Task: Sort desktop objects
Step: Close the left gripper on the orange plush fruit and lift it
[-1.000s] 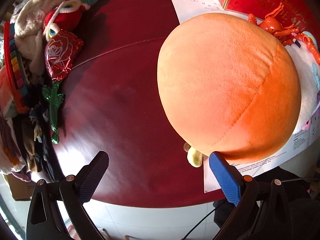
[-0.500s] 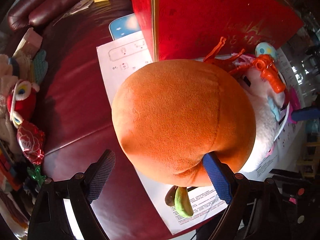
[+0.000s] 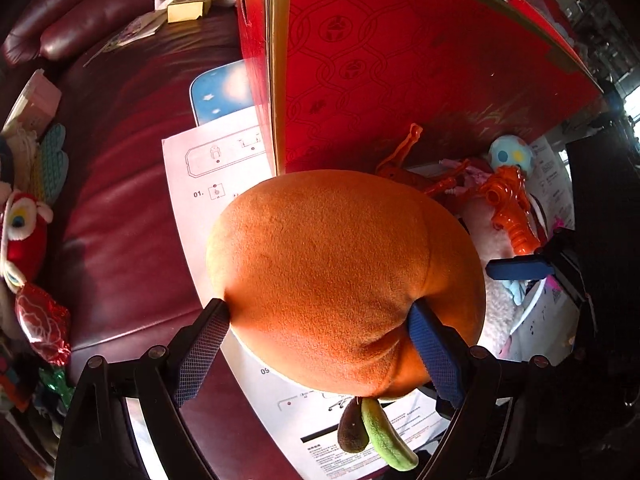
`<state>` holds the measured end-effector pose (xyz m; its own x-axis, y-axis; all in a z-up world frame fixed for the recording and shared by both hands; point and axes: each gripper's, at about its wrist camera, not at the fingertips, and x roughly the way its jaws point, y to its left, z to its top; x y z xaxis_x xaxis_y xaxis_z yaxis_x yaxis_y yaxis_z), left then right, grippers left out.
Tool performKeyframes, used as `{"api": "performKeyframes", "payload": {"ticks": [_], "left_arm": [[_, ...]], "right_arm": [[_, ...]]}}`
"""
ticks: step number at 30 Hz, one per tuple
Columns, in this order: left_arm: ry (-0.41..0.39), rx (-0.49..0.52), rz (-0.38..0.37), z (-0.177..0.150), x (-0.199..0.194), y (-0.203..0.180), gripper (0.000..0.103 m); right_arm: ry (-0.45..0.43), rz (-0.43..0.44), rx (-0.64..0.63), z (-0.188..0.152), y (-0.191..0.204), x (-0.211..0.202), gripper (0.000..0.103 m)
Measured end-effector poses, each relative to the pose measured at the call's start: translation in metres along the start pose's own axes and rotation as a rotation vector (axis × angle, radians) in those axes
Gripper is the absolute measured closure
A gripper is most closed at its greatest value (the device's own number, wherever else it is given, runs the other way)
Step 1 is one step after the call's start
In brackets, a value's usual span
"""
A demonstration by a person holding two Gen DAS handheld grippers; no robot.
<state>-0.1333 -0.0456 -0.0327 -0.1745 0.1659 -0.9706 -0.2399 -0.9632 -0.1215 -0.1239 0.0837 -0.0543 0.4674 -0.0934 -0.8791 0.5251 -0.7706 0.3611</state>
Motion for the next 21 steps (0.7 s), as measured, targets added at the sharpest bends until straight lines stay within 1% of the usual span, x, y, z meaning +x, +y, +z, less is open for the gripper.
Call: {"api": "performKeyframes", "payload": {"ticks": [1,2,3,4,6,8,10,13,17,21], "left_arm": [[-0.009,-0.005,-0.002,0.001,-0.006,0.004,0.013],[-0.022,-0.012,-0.001,0.001,-0.012,0.009,0.013],[-0.033,-0.02,0.017,0.0,-0.017,0.016,0.013],[-0.045,-0.028,0.036,-0.002,-0.022,0.022,0.013],[-0.042,-0.055,0.063,-0.011,-0.027,0.037,0.013],[-0.023,-0.074,0.081,-0.023,-0.026,0.049,0.013],[0.009,-0.072,0.1,-0.031,-0.02,0.053,0.013],[0.047,-0.083,0.081,-0.033,-0.007,0.053,0.013],[0.047,-0.101,0.036,-0.024,-0.003,0.047,0.013],[-0.003,-0.097,-0.047,-0.016,-0.025,0.035,0.013]], "right_arm": [[-0.003,0.012,0.006,0.004,-0.002,0.002,0.005],[-0.006,0.024,0.012,0.008,-0.004,0.004,0.014],[-0.009,0.034,0.018,0.012,-0.006,0.005,0.017],[-0.012,0.038,0.021,0.016,-0.009,0.004,0.018],[-0.005,0.046,0.013,0.023,-0.012,0.002,0.021],[0.008,0.065,0.016,0.029,-0.018,0.0,0.024],[0.011,0.088,0.025,0.031,-0.023,-0.003,0.028],[0.028,0.1,0.019,0.028,-0.025,-0.002,0.031],[0.041,0.104,0.004,0.029,-0.027,-0.001,0.03],[0.036,0.109,-0.002,0.029,-0.033,-0.005,0.031]]}}
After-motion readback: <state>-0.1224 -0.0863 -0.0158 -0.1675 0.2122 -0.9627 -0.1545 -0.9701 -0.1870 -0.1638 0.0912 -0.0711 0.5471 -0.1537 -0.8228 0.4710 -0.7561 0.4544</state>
